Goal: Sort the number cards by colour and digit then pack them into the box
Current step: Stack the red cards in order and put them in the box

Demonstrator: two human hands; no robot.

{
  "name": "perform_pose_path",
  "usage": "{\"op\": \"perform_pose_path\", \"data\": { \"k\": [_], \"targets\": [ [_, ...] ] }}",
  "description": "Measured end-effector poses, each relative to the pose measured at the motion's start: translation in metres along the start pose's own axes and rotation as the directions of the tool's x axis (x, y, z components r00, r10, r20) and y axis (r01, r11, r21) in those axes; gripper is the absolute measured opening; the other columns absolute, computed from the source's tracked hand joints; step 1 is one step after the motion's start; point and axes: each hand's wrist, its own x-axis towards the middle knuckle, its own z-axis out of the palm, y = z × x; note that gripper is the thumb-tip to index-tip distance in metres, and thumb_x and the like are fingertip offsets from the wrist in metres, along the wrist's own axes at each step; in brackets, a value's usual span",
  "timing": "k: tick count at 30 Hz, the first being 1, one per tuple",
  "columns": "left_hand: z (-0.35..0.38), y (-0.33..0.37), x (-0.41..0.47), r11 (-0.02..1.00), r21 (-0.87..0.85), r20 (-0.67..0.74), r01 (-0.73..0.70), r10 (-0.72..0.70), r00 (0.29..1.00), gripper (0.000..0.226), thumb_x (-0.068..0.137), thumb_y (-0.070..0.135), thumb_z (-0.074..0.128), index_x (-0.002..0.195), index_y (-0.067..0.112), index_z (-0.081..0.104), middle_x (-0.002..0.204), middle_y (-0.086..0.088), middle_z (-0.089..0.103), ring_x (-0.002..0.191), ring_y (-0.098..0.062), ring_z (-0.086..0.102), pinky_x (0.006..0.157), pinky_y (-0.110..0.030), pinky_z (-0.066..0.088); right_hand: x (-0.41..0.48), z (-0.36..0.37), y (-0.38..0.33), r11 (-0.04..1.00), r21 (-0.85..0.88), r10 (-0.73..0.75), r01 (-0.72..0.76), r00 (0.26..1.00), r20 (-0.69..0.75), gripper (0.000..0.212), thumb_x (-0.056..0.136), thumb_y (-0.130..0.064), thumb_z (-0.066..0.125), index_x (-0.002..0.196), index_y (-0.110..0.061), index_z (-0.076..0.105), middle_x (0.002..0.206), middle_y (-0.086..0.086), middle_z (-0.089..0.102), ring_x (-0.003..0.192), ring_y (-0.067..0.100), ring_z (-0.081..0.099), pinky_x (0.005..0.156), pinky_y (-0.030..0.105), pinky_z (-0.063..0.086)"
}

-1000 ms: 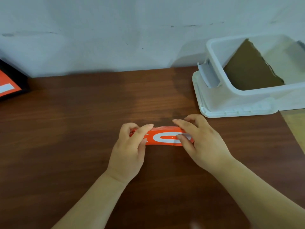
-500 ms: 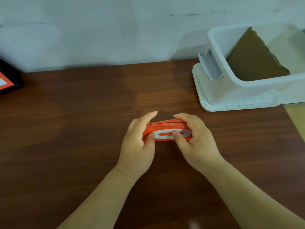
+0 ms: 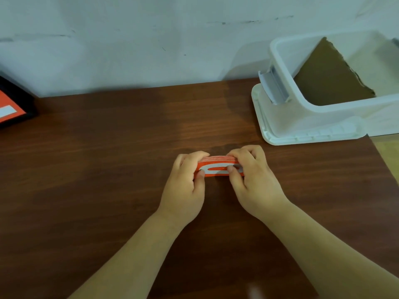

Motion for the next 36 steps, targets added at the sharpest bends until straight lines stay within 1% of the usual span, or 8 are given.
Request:
{"op": "perform_pose_path", "data": {
  "k": [5,9,13,16,23,31,34,36],
  "targets": [
    [-0.019,0.011,-0.002,0.995,-0.055,0.099,0.083,-0.077,0.992,0.046,0.104,0.018,0.051,0.142,0.042,0.044,0.142,0.019,0.042,0.123,0.003,0.043,0.084,0.003,0.035,-0.013,-0.026,-0.014,0.994,0.106,0.025,-0.033,0.997,0.075,0.030,0.103,-0.026,0.049,0.128,-0.040,0.042,0.115,-0.024,0.049,0.094,-0.006,0.055,0.073,0.006,0.044],
    [-0.049,0.051,-0.004,0.990,-0.093,0.223,0.102,-0.079,0.972,0.049,0.104,0.020,0.052,0.138,0.053,0.040,0.143,0.021,0.041,0.126,-0.007,0.048,0.100,-0.023,0.051,-0.027,-0.082,-0.030,0.992,0.112,0.047,-0.061,0.991,0.127,0.015,0.099,-0.034,0.057,0.105,-0.046,0.049,0.104,-0.029,0.053,0.095,-0.004,0.057,0.072,0.015,0.052],
    [-0.072,0.109,0.005,0.997,-0.042,0.268,-0.057,0.067,0.961,0.052,0.102,0.013,0.053,0.135,0.051,0.040,0.134,0.019,0.049,0.113,0.000,0.055,0.081,-0.004,0.043,-0.037,-0.151,-0.040,0.988,0.137,0.063,-0.077,0.993,0.103,0.010,0.093,-0.030,0.066,0.091,-0.039,0.063,0.092,-0.028,0.064,0.091,-0.006,0.062,0.069,0.015,0.052],
    [-0.078,0.155,0.017,0.992,-0.051,0.297,-0.113,0.123,0.947,0.052,0.099,0.009,0.053,0.131,0.049,0.045,0.123,0.020,0.056,0.104,0.005,0.057,0.075,-0.002,0.041,-0.046,-0.201,-0.042,0.982,0.175,0.061,-0.070,0.997,0.057,0.009,0.091,-0.025,0.069,0.089,-0.034,0.067,0.089,-0.023,0.070,0.084,-0.003,0.066,0.071,0.019,0.055],
    [-0.055,0.234,0.056,0.969,-0.170,0.234,-0.182,0.218,0.947,0.061,0.092,-0.003,0.057,0.118,0.052,0.054,0.114,0.012,0.066,0.101,-0.007,0.064,0.089,-0.025,0.052,-0.043,-0.275,-0.008,0.920,0.385,0.160,-0.078,0.970,-0.184,0.015,0.084,-0.016,0.076,0.090,-0.030,0.074,0.086,-0.014,0.073,0.079,0.004,0.069,0.072,0.017,0.053],
    [0.002,0.292,0.112,0.968,-0.209,0.304,-0.140,0.200,0.932,0.064,0.094,-0.001,0.054,0.118,0.058,0.054,0.122,0.013,0.062,0.110,-0.010,0.063,0.094,-0.035,0.055,-0.008,-0.332,0.050,0.902,0.408,0.230,-0.141,0.957,-0.177,0.023,0.088,-0.014,0.071,0.095,-0.035,0.077,0.089,-0.023,0.074,0.085,-0.003,0.070,0.079,0.023,0.059],
    [0.018,0.303,0.139,0.971,-0.169,0.166,-0.167,0.195,0.967,0.060,0.092,0.004,0.057,0.131,0.049,0.051,0.124,0.013,0.058,0.110,-0.005,0.060,0.097,-0.034,0.053,0.011,-0.345,0.074,0.882,0.436,0.306,-0.177,0.920,-0.246,0.022,0.086,-0.017,0.072,0.100,-0.034,0.077,0.092,-0.021,0.075,0.086,-0.003,0.069,0.083,0.027,0.059],
    [0.024,0.297,0.157,0.990,0.035,0.025,-0.134,0.133,0.991,0.053,0.094,0.019,0.060,0.140,0.042,0.045,0.127,0.010,0.050,0.114,-0.007,0.053,0.100,-0.032,0.047,0.024,-0.352,0.088,0.838,0.502,0.400,-0.214,0.867,-0.298,0.023,0.087,-0.017,0.070,0.098,-0.036,0.076,0.089,-0.020,0.075,0.084,0.000,0.070,0.082,0.030,0.059]
  ]
}}
